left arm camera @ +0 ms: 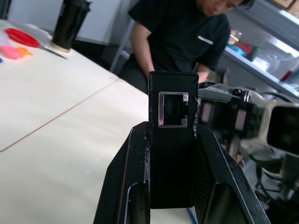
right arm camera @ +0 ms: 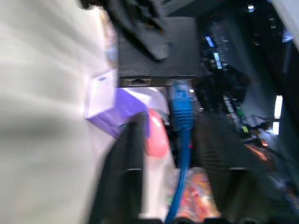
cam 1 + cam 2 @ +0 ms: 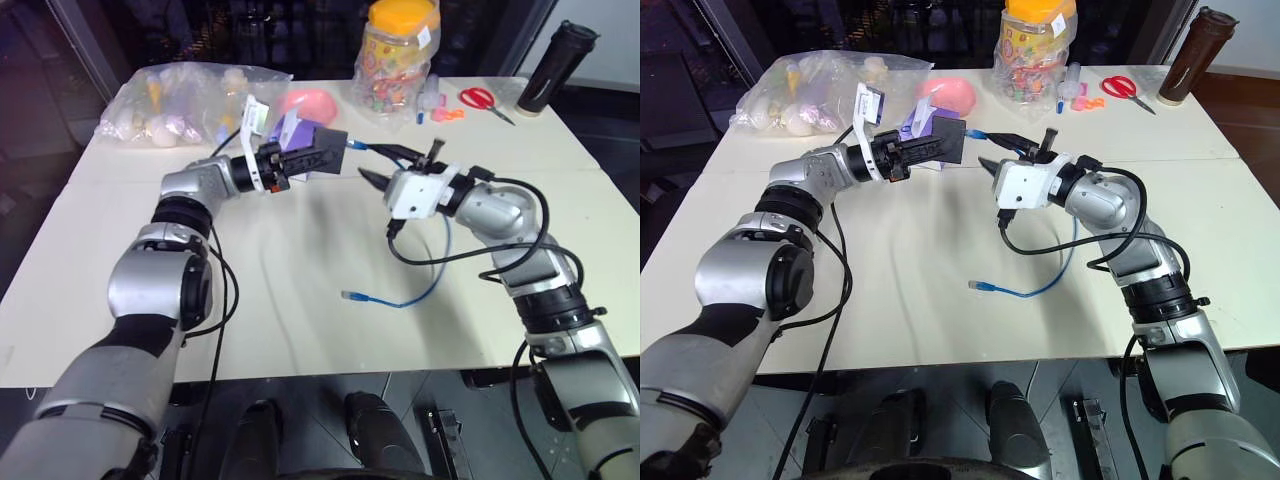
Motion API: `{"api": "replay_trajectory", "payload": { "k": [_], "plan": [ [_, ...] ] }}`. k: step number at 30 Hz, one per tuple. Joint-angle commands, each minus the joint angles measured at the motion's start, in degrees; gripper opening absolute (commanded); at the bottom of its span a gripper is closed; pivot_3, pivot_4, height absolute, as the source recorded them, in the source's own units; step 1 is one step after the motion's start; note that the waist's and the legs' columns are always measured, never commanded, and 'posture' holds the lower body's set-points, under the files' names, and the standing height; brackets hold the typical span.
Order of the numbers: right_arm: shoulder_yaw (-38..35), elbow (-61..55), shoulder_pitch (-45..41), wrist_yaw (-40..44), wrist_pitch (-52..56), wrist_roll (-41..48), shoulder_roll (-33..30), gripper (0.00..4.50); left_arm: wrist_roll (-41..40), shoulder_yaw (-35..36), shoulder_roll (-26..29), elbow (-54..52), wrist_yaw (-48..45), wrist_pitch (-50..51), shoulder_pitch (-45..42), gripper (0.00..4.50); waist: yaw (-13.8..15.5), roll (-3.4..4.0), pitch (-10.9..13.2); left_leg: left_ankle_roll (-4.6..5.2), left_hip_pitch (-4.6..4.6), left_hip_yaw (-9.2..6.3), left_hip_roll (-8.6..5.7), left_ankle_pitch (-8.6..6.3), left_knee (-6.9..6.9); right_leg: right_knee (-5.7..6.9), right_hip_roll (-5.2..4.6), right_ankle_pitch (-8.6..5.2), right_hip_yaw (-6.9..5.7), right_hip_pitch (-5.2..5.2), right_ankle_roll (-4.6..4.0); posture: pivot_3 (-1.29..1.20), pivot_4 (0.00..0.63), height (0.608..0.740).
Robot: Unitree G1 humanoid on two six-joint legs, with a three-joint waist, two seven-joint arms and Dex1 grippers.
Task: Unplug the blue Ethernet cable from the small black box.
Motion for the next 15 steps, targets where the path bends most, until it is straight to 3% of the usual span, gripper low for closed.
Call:
{"api": "replay_trajectory", "payload": {
  "k": [1,2,4,6,8,11,15],
  "plan": [
    [-8.4,-14.6,5.9,5.2,23.4,16.7,0.5,3.61,-0.5,1.9,0.9,-1.4,-0.8,0.9,-0.6,0.52,0.4,0.00,0.0,0.00,-0.03,-0.02,0.00,0.00,0.00,0.00,0.00,0.00,-0.01,0.00,0.00,0.00,0.150,0.739],
    [-11.2,-19.3,7.5,4.5,30.5,22.4,2.1,3.61,-0.9,2.3,1.2,-1.5,-1.1,1.6,-0.5,0.52,0.6,0.00,0.0,0.00,-0.04,-0.05,0.00,0.00,0.01,0.00,0.00,0.00,-0.02,0.00,0.00,0.00,0.150,0.739],
    [-19.0,-29.1,10.1,-4.0,45.9,43.7,9.2,3.61,-2.3,3.6,1.3,-1.9,-2.0,4.1,-0.6,0.52,0.6,0.00,0.0,0.00,-0.05,-0.08,0.01,0.00,0.00,0.03,0.00,0.00,-0.04,-0.03,0.00,0.00,0.150,0.739],
    [-23.2,-34.2,11.7,-13.2,54.5,60.9,16.9,3.61,-4.2,4.8,1.1,-3.1,-4.8,9.7,-1.1,0.52,0.5,0.00,0.0,0.00,-0.03,-0.14,0.07,0.00,-0.02,0.09,0.04,0.00,-0.08,-0.02,-0.02,0.00,0.150,0.739],
    [-24.8,-34.8,12.3,-18.7,58.6,71.1,21.1,3.61,-5.2,4.3,0.8,-5.3,-8.2,15.3,-1.0,0.52,0.5,0.00,0.0,0.00,-0.01,-0.24,0.10,0.00,-0.05,0.15,0.06,0.02,-0.17,-0.01,-0.07,0.00,0.150,0.739],
    [-24.6,-34.0,13.0,-22.9,61.2,81.6,24.2,3.61,-4.9,1.2,0.2,-11.1,-11.9,19.4,1.3,0.52,0.7,0.00,0.0,0.00,0.00,-0.25,0.08,0.00,0.01,0.11,0.04,0.05,-0.18,0.06,-0.12,0.00,0.150,0.739],
    [-22.9,-32.2,13.0,-26.2,60.2,82.8,26.3,3.61,-6.5,1.2,0.3,-16.2,-12.4,23.6,3.5,0.52,1.0,0.01,0.0,0.01,0.06,-0.23,0.09,0.00,0.01,0.07,0.03,0.05,-0.18,0.12,-0.12,0.00,0.150,0.739]
  ]
}}
